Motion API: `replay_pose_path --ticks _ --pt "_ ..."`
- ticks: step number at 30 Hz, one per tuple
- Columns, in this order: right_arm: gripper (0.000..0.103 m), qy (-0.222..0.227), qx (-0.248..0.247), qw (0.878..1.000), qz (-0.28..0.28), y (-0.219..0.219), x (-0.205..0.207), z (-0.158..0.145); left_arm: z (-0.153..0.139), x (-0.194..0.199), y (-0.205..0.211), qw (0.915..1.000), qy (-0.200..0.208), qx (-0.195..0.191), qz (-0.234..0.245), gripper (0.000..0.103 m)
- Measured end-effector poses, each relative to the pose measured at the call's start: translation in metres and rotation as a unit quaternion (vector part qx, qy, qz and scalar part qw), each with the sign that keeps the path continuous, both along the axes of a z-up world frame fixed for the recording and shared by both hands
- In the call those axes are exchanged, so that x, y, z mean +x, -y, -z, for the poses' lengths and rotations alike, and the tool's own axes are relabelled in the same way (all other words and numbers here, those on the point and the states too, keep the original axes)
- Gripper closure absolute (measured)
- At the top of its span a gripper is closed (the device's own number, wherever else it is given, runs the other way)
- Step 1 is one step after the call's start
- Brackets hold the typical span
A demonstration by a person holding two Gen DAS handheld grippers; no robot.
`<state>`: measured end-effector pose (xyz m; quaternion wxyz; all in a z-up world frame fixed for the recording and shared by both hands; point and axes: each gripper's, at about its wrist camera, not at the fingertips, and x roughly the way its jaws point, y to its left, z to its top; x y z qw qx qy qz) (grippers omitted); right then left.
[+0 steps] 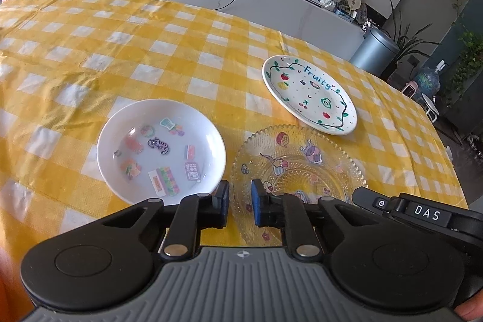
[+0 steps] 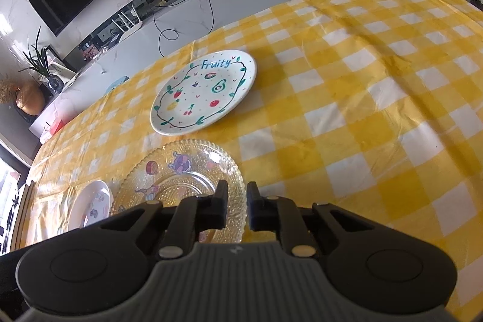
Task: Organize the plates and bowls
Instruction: 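Close both grippers on the glass plate's rim and lift it, then carry the glass plate toward the bowl stack and lower it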
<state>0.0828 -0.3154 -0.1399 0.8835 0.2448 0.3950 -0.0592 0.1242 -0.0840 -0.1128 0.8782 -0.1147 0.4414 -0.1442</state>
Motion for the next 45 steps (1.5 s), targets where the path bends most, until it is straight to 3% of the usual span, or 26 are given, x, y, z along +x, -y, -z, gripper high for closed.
replay_pose_path --ticks 15,33,45 --pt "0.095 -0.002 0.009 1.000 0.010 -0.004 -0.008 -0.005 -0.010 -0.006 -0.006 1.0000 0.005 0.004 -0.005 0.089" --pt "0.097 0.006 0.035 0.999 0.006 -0.027 -0.074 -0.028 -0.041 -0.066 -0.027 0.9994 0.021 0.029 0.004 0.089" --pt "0.097 -0.001 0.022 1.000 -0.011 -0.052 -0.102 -0.031 -0.040 -0.098 -0.043 0.9986 0.011 0.051 -0.010 0.089"
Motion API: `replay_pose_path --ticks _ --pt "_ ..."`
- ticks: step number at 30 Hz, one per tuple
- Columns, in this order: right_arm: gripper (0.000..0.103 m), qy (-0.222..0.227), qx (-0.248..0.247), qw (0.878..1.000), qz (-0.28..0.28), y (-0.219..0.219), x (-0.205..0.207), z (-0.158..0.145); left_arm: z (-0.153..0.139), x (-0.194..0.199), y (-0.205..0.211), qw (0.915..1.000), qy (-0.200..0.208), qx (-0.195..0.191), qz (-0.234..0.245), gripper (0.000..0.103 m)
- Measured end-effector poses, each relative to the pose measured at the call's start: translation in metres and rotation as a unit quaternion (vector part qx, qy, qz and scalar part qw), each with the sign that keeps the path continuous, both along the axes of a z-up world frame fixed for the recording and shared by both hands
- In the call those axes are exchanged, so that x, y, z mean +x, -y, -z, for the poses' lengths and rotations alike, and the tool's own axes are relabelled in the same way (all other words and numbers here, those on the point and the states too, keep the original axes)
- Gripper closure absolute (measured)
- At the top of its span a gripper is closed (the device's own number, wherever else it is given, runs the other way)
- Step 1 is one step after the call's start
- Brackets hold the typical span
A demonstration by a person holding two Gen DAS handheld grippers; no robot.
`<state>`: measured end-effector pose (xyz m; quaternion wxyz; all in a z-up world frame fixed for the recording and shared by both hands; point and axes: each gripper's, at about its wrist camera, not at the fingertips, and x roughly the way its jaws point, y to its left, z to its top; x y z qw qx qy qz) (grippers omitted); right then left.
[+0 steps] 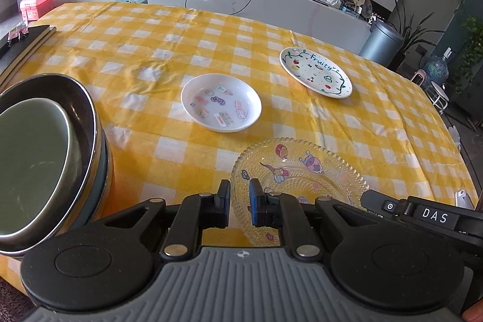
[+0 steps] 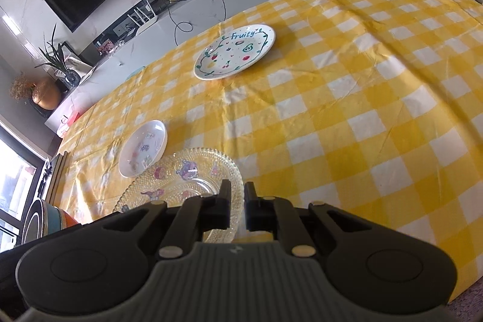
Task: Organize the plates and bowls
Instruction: 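Carry the glass plate toward the bowl stack and lower it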
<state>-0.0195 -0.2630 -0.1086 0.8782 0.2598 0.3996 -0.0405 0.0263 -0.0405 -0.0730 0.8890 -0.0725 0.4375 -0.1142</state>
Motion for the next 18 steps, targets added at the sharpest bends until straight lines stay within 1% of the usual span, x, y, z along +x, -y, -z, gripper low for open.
replay_pose_path --ticks 13,18 --pt "0.097 -0.025 -0.028 0.999 -0.012 -0.018 -0.010 0.008 0.013 -0.016 -0.004 0.9993 -0.014 0.034 -0.002 0.089" --pt "0.096 -0.031 -0.049 0.998 -0.021 -0.028 -0.010 0.008 0.015 -0.017 -0.003 0.9987 -0.014 0.048 -0.005 0.089"
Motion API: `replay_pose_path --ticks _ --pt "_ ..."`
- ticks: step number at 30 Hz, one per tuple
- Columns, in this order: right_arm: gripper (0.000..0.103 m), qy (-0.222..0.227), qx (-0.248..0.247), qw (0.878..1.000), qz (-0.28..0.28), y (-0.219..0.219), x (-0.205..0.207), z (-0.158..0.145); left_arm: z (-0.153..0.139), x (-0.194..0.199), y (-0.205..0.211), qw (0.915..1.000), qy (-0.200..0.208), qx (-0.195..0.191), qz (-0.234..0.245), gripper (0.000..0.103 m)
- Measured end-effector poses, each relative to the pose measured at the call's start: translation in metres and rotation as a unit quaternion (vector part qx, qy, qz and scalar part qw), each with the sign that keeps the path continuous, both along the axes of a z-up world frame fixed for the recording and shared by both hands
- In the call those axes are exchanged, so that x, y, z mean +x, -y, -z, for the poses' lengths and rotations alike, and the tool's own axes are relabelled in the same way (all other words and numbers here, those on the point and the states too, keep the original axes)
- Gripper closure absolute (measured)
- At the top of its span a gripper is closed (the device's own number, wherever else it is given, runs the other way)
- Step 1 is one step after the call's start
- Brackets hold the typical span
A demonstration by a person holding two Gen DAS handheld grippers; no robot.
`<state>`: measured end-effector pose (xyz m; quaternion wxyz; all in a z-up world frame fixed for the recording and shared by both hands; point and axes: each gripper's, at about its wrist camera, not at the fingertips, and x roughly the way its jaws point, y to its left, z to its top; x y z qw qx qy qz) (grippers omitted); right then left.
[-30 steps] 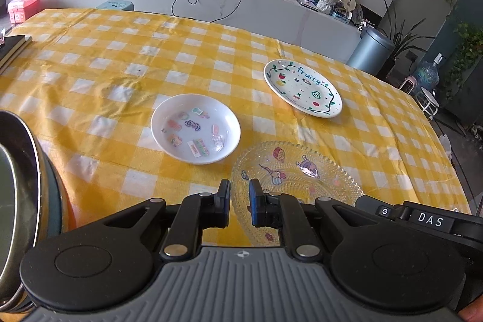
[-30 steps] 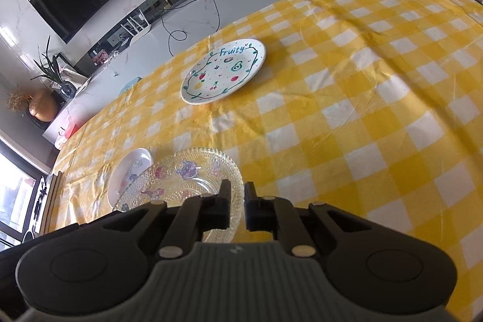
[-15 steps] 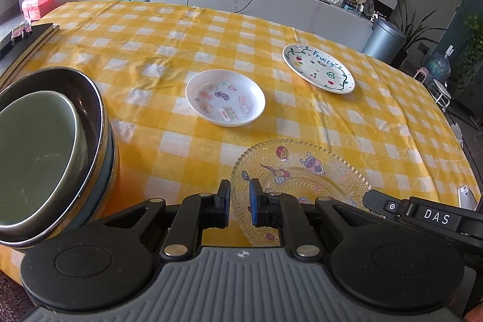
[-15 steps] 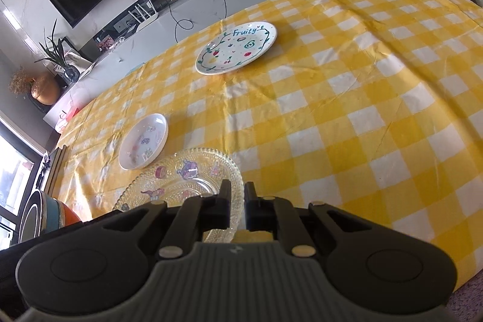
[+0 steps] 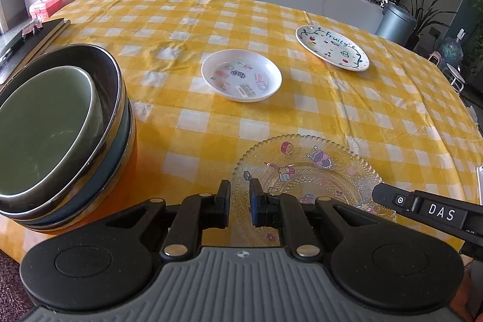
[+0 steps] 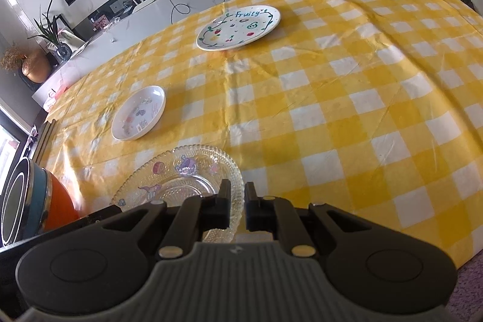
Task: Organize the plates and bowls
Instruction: 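Carry the glass plate toward the bowl stack and lower it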
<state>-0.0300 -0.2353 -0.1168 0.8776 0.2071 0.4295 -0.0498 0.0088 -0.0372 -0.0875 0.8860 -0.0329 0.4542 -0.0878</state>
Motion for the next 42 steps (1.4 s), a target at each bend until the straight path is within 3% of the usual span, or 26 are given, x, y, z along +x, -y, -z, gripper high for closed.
replay_pose_path --ticks 11,42 --pt "0.093 -0.017 -0.013 1.000 -0.006 -0.009 -0.001 0.008 0.006 0.000 0.001 0.9998 -0.007 0.018 0.002 0.089" --pt "0.092 -0.006 -0.012 1.000 -0.001 -0.014 0.008 0.009 0.004 0.009 0.005 0.9990 0.004 0.045 -0.004 0.089"
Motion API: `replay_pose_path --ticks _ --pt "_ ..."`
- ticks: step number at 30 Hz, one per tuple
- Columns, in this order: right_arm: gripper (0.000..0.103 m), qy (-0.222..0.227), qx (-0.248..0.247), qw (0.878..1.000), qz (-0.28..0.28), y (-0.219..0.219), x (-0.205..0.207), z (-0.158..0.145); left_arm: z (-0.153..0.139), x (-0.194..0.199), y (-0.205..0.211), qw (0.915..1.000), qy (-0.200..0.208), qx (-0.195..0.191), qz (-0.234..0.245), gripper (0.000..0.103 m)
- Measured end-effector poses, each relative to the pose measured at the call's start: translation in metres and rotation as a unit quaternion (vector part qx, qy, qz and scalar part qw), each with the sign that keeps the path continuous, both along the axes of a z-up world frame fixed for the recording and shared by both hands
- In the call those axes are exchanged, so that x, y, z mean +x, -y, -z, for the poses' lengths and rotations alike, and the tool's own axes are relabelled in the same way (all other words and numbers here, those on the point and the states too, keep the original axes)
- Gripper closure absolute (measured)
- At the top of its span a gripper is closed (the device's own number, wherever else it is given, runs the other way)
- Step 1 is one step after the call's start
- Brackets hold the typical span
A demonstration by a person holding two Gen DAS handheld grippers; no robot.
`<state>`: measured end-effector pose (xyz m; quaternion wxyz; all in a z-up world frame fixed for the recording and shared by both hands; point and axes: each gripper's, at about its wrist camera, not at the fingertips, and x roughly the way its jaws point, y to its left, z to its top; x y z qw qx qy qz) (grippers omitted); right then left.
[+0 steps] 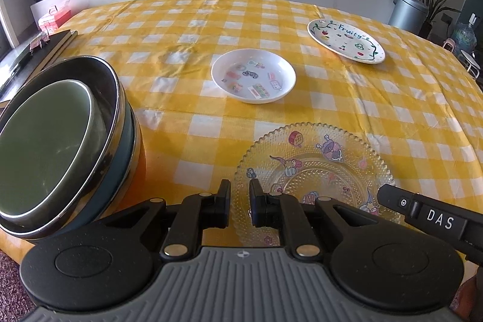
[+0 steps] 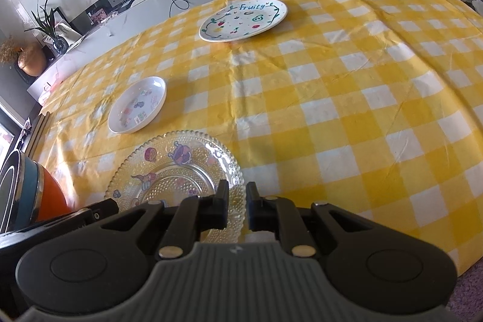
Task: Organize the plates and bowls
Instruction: 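Carry the glass plate toward the bowl stack and lower it, then open both grippers to release the glass plate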
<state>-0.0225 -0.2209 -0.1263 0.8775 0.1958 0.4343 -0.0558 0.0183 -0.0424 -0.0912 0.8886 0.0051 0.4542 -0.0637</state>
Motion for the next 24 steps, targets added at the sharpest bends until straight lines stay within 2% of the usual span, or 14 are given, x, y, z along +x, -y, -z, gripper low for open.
replay_pose_path --ticks 4,7,8,24 --pt "0.088 0.015 -0.006 1.000 0.003 -0.001 -0.002 -0.006 -0.004 0.000 0.000 0.9998 0.010 -0.014 0.003 0.086" --pt "0.074 0.029 -0.014 0.999 0.003 -0.002 -0.002 -0.012 -0.009 0.000 0.003 0.9995 0.023 -0.018 0.012 0.082" --pt "0.073 0.033 -0.014 0.999 0.005 -0.002 -0.002 -0.014 -0.011 0.000 0.005 0.9993 0.028 -0.020 0.015 0.079" --pt "0.071 0.038 -0.013 0.998 0.039 0.011 0.014 -0.013 -0.022 0.038 0.022 0.9979 0.032 -0.052 0.020 0.073"
